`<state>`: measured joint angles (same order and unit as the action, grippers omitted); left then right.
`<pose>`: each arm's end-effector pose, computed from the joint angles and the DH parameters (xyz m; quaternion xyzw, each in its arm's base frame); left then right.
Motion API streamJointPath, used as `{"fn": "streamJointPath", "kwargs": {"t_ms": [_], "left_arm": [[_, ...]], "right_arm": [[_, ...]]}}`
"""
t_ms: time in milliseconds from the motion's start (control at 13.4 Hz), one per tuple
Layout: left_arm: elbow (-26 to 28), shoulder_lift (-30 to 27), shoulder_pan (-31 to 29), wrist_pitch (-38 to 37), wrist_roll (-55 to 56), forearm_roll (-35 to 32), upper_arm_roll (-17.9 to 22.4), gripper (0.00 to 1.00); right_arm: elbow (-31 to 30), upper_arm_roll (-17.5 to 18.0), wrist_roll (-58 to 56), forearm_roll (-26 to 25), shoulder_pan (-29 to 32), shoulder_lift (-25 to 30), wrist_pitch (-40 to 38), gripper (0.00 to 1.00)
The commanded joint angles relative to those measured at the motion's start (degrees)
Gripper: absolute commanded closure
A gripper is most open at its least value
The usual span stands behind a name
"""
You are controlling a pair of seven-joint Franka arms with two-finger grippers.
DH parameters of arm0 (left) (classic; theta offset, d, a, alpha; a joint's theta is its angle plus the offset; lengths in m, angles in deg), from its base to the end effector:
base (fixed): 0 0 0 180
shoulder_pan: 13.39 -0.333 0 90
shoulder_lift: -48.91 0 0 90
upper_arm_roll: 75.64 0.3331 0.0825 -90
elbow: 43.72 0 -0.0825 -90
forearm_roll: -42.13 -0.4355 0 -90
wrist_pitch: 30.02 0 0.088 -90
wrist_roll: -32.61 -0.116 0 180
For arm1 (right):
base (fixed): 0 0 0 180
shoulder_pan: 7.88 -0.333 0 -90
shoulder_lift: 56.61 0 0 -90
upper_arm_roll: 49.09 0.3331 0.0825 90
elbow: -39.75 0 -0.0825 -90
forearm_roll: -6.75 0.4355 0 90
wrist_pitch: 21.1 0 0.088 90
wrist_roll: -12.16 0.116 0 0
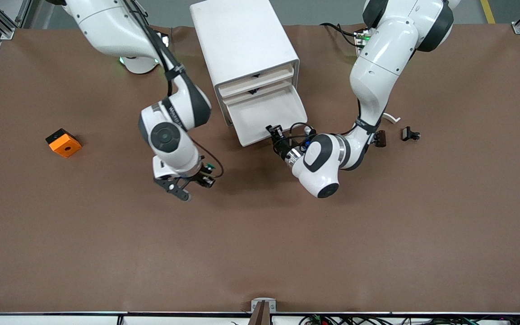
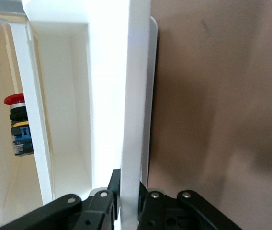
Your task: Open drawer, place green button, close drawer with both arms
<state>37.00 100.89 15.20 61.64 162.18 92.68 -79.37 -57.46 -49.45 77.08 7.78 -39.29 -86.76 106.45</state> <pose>0.5569 -0.4475 0.1291 -0.4292 -0.7342 0.4654 0.2451 0.6191 0.3740 0.2652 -0.9551 0.2961 0.0030 0.0050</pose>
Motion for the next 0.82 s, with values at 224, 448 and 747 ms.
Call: {"fn": "streamJointPath", "kwargs": {"t_ms": [224,448,747], "left_arm": [[-2.67,1.1,-0.55,3.35,-2.48,-1.33,2.24,0.78],[-3.72,1.1,-0.55,3.35,-2.48,-1.33,2.85,0.0],[-5.21,0.32,-1.42,3.18,-2.65,-1.59,3.03,0.0]], "right_arm": [[4.4,-0.52,11.96,0.38,-6.64,0.79,-4.86,1.0],[4.84,-0.52,17.5,0.38,-9.89,0.7,-4.86,1.0],[5.37,-0.52,22.69,0.47,-13.24,0.52,-4.69,1.0]]}}
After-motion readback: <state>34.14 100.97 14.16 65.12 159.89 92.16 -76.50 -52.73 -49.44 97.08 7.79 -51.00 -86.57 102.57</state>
